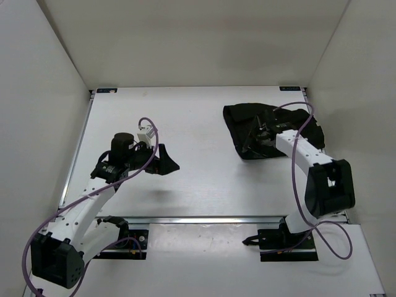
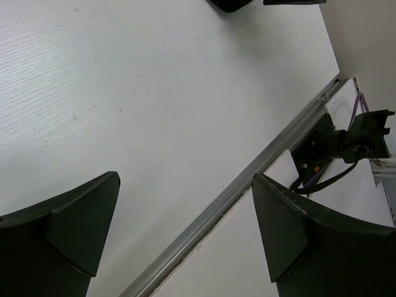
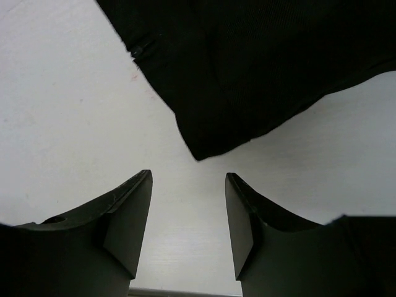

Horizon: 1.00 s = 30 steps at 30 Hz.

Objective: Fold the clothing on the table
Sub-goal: Grab the skirt from the pile

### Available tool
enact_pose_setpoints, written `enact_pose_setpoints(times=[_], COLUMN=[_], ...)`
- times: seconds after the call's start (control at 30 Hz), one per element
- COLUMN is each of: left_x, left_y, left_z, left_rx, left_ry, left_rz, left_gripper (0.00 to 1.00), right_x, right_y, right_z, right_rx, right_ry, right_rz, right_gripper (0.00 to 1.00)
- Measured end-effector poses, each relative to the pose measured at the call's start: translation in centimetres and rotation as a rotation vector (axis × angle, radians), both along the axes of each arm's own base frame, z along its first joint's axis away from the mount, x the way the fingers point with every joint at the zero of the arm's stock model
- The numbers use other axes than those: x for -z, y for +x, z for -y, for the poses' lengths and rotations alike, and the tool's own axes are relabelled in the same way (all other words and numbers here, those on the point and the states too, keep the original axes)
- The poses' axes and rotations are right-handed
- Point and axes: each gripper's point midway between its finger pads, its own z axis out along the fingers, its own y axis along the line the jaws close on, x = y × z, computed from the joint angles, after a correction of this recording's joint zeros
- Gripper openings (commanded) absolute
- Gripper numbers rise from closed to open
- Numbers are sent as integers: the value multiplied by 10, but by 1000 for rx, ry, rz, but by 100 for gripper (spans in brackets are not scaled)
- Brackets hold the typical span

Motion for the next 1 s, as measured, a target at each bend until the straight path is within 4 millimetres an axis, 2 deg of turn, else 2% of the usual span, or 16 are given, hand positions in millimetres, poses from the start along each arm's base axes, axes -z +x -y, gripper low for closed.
enact_pose_setpoints(times=[0.1,0.23,0.37,0.43,0.47,0.53,0.57,0.67,0.7,0.73,0.8,0.83,0.87,0.9,1.0], left_x=[9,19,25,26,27,28,29,39,44,49,55,55,53,50,38], left_y=[2,4,8,9,10,12,12,13,14,14,17,21,27,35,67], left_z=[-1,-3,-8,-10,-11,-10,-9,0,5,11,24,32,41,51,80], left_rx=[-6,-9,-21,-24,-27,-23,-17,14,32,47,79,95,108,120,130], left_ry=[7,25,41,46,49,49,46,42,46,50,63,64,62,56,32], left_rz=[-15,-30,-35,-34,-33,-30,-33,-77,-100,-129,-162,-168,-169,-160,-130], left_gripper=[99,99,99,99,99,98,95,74,58,32,9,10,24,34,41], right_x=[14,16,22,30,33,39,42,49,48,46,39,35,29,24,8], right_y=[9,31,43,42,40,35,32,17,12,3,-18,-30,-42,-51,-68], right_z=[2,8,20,26,28,32,33,37,38,39,43,45,48,52,65], right_rx=[45,119,185,205,208,213,216,218,217,215,216,216,223,235,295], right_ry=[-26,-47,-56,-64,-66,-65,-63,-69,-70,-68,-54,-43,-33,-18,48], right_rz=[-45,-49,-61,-87,-95,-115,-122,-147,-145,-142,-122,-111,-99,-79,-2], right_gripper=[50,51,47,27,1,0,0,0,0,0,0,0,0,0,0])
